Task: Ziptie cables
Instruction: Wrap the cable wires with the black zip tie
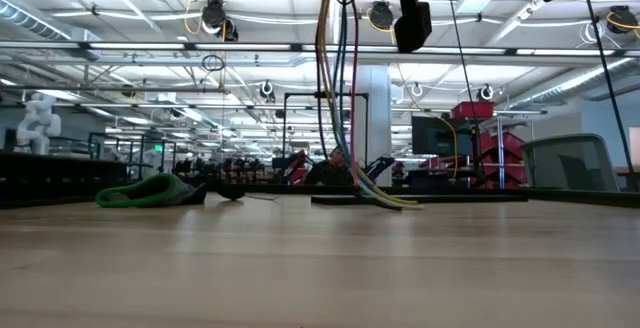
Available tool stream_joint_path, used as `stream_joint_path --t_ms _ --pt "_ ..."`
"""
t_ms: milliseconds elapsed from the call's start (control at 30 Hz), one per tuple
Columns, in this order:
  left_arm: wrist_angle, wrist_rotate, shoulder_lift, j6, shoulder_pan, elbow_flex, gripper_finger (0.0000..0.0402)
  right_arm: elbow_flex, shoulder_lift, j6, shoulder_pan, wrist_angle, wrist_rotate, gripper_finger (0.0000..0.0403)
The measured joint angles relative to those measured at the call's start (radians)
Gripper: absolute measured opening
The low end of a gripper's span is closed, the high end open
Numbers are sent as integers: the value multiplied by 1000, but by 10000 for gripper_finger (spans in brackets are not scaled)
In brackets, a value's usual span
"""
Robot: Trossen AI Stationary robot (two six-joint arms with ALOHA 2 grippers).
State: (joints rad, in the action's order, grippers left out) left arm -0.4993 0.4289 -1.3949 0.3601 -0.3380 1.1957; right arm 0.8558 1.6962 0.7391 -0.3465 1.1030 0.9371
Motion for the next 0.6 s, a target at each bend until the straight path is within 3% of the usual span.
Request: stream_joint_path --t_ms 600 --pt "-4 25 1 -44 37 0 0 0 0 -22 -10 47 -5 11"
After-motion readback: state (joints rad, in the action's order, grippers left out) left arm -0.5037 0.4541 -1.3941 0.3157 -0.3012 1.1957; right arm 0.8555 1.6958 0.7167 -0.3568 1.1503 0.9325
